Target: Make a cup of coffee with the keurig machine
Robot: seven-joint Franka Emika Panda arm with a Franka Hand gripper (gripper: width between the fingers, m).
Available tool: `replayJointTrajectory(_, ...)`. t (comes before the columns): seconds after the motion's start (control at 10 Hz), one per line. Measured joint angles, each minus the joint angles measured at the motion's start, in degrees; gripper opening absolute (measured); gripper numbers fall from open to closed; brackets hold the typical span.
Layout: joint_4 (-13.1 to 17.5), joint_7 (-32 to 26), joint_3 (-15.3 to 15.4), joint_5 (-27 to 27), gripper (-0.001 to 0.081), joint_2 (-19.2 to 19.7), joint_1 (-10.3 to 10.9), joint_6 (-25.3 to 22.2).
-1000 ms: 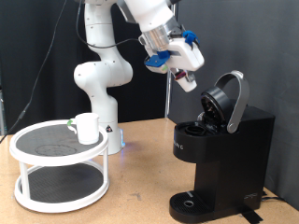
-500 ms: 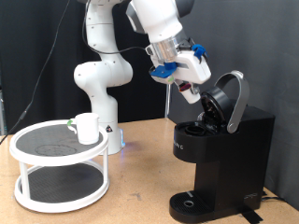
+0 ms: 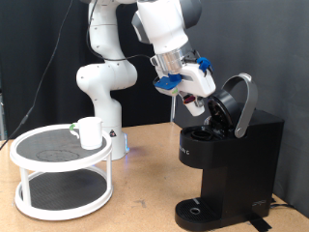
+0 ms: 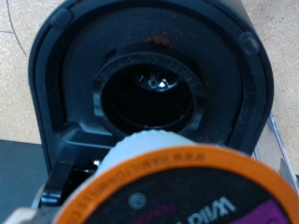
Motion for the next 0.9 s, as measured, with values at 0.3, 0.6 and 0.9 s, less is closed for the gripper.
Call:
replayJointTrajectory(0.3, -1.1, 0.0, 0.2, -0.3, 0.0441, 0.4, 0.0, 1.5)
replayJointTrajectory(0.6, -1.6, 0.0, 0.6, -0.5, 0.0441, 1.8, 0.0, 3.4)
replayJointTrajectory(0.9, -1.7, 0.0, 1.5, -0.5, 0.0441, 3.4, 0.0, 4.8)
